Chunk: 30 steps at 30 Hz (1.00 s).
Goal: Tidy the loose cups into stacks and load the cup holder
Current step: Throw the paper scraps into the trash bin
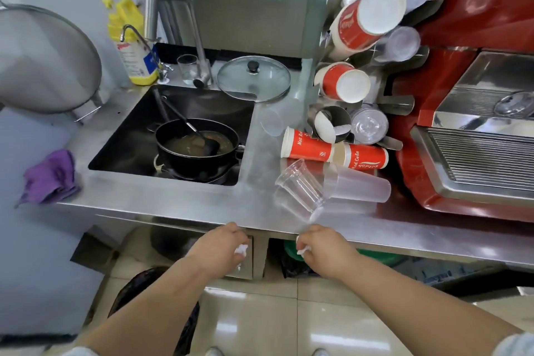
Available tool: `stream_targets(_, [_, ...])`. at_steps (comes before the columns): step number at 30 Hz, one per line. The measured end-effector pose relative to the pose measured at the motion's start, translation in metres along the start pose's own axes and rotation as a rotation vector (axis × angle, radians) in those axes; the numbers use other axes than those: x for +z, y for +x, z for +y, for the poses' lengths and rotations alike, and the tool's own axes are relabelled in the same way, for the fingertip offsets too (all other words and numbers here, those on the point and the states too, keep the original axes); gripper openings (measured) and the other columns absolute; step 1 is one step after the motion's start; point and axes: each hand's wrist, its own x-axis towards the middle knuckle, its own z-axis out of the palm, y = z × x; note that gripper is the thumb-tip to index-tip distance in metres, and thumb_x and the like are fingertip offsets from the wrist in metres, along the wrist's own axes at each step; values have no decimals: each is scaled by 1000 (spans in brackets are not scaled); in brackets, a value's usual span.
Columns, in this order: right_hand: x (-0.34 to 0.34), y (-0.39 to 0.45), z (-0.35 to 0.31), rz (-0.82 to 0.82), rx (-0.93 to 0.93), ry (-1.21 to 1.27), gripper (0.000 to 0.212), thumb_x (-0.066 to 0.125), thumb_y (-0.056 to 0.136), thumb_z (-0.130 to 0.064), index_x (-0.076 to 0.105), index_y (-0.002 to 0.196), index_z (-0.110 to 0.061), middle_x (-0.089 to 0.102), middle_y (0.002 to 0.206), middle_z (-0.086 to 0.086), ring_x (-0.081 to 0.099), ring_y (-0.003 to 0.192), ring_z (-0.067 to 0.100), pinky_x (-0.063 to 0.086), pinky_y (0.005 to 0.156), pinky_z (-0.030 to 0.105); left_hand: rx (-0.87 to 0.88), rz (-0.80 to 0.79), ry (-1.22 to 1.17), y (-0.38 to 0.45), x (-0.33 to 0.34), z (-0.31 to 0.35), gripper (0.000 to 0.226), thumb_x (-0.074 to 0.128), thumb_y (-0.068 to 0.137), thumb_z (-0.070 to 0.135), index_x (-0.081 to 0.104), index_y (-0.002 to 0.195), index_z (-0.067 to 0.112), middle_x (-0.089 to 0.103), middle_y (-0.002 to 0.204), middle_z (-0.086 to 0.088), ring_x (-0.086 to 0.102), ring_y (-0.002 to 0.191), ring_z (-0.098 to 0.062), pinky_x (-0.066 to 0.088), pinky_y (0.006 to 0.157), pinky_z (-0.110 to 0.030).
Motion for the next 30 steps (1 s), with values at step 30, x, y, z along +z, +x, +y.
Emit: stream_targets(30, [179,133,-255,-441,-336,49,27,61,83,-18,64,110,-22,60,110,-5,59,103,14,45,85,22,-747,75,-640,-181,172,-210,38,54,93,39,56,129,29,48,121,5,61,102,-20,49,85,-30])
